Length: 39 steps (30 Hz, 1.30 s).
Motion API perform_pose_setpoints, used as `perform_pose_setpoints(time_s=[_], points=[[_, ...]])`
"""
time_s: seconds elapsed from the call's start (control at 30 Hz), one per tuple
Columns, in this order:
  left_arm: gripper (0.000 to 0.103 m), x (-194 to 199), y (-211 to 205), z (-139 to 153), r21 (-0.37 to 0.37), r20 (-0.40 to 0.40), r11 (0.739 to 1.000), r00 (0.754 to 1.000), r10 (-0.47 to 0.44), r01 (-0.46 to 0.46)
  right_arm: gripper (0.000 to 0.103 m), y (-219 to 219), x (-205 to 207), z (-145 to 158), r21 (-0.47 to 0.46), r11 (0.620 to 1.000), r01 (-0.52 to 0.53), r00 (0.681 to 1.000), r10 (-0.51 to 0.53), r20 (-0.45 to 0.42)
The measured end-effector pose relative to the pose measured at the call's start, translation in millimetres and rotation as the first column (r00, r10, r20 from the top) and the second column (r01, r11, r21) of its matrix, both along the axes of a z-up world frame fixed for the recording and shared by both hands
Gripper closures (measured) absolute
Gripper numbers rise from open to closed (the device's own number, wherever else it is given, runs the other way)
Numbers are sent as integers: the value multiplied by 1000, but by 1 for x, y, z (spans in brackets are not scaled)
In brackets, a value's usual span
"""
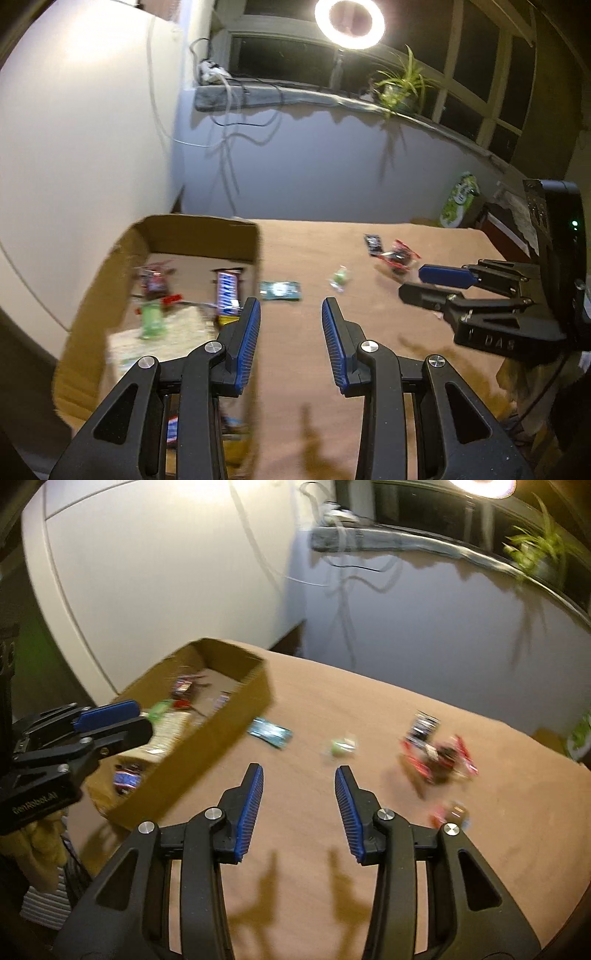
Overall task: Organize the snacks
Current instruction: 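Move both open grippers back over the remaining snacks, then lower the right gripper around the brown ball candy while the left lowers around the bagged green candy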
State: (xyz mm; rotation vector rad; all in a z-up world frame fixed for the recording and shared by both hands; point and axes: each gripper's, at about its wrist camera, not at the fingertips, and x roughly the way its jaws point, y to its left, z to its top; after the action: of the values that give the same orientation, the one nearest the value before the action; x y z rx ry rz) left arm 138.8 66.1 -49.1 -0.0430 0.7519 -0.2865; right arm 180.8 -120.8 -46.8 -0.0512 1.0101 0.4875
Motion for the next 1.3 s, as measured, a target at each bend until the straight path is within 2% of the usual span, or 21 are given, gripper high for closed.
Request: perform_pose_setpoints(time_s=[0.27, 0.53, 0.87, 1.3], points=[[70, 10, -46, -15, 6, -40, 998, 997, -61, 61, 61, -80, 3, -25, -34, 993, 113, 993, -115, -39], [70, 41, -84, -38, 21, -84, 996, 993, -82, 84, 60, -120, 9, -52, -48, 987, 155, 984, -158, -79], [70, 76, -98, -64, 45, -125, 997, 991, -51, 57, 60, -123, 26, -81, -47, 991, 127, 985, -131, -110], [70, 104, -101, -82, 64, -155, 997, 988, -24, 35, 60, -111, 43, -89, -65, 993, 98, 990, -104, -98]])
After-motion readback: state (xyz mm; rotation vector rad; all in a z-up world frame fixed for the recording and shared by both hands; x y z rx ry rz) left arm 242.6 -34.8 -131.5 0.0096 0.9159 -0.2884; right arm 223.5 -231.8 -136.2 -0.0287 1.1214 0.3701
